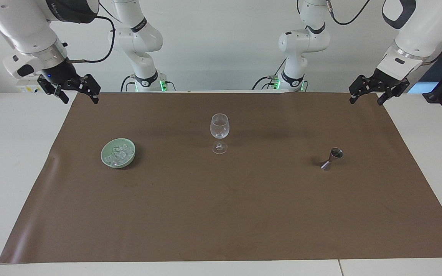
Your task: Pour wine and add ice with both arms
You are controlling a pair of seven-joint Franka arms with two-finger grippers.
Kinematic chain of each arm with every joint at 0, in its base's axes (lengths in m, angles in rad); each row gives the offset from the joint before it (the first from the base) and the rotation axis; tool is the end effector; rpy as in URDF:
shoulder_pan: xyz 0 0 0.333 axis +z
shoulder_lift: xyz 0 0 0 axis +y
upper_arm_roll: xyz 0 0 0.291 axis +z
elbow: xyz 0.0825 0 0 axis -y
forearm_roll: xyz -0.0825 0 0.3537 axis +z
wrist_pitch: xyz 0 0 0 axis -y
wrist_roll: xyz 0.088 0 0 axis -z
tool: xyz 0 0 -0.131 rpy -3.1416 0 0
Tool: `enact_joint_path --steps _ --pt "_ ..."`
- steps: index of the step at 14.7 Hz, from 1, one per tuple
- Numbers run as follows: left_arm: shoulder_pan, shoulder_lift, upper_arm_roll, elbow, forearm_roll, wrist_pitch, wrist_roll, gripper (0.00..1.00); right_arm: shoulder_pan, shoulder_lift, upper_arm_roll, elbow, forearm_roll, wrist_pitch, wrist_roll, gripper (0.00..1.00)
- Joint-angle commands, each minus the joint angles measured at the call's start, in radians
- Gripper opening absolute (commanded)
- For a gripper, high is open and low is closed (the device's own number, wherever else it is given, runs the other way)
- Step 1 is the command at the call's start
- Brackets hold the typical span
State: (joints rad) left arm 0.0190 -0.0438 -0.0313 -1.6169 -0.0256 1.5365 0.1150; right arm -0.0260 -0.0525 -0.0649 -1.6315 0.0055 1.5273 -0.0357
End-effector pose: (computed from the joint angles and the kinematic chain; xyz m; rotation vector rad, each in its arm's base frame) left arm 0.5066 -0.0100 0.5749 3.1087 -0.1987 -0.0550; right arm 0.5005 -0.0457 0.5721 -3.1272 0.0859 0.0800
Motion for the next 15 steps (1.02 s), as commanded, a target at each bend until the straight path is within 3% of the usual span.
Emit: enact_joint_path --steps 1,15 --pt "0.009 -0.021 -0.009 -0.023 0.016 0.013 -0.012 1.00 -0.011 -0.001 0.010 0.009 -0.012 -0.022 -0.026 1.00" --pt "0.009 -0.021 -0.009 -0.024 0.016 0.013 -0.012 1.00 -0.014 -0.010 0.005 -0.008 -0.001 -0.030 -0.020 1.00"
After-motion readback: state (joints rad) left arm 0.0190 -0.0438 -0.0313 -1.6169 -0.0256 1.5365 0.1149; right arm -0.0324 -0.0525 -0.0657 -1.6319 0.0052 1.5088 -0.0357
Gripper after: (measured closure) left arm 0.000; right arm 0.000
